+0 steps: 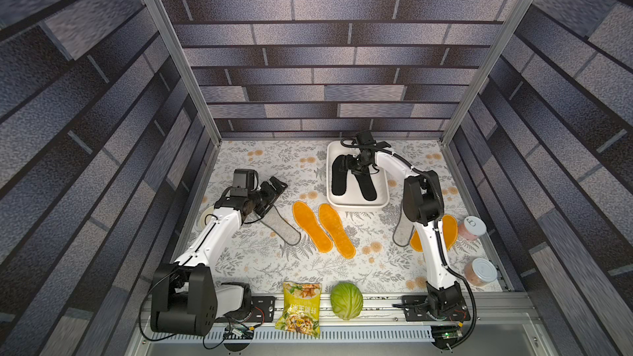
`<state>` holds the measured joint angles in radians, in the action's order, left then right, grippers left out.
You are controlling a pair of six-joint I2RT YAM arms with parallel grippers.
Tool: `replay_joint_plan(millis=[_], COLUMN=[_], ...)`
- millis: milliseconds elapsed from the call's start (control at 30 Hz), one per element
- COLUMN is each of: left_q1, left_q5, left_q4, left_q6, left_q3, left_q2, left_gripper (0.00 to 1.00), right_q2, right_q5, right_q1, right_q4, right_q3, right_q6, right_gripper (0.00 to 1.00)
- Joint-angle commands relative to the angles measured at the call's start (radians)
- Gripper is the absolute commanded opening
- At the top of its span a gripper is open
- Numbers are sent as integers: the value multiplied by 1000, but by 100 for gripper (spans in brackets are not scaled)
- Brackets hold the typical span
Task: Put the insoles into the storage box
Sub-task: Adjust the insole in the storage box.
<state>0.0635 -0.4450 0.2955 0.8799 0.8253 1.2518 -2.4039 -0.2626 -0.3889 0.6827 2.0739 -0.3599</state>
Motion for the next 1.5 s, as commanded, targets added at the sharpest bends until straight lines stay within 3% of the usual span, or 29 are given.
replay_joint_plan(millis=[0,533,933,1200,1467], left_q1=[-4,-5,-5,-4,15], left_q5=[2,-1,3,11,11], left_q4=[12,14,15,29,25], left_q6=[-16,-17,-15,-22,-28], left_q3=[9,6,3,12,27], left_q2=[6,6,-5,-7,-5], left_gripper=[100,100,100,100,100], right_q2=[-34,-53,-5,234,569], right_q5=[19,69,33,-6,156], right_q1=[-8,-8,-8,-7,-7], right_q4=[68,89,79,-2,50], right_q3=[37,67,67,-88,-338], right_q6=[19,33,41,52,20], right_gripper=[66,66,66,67,68])
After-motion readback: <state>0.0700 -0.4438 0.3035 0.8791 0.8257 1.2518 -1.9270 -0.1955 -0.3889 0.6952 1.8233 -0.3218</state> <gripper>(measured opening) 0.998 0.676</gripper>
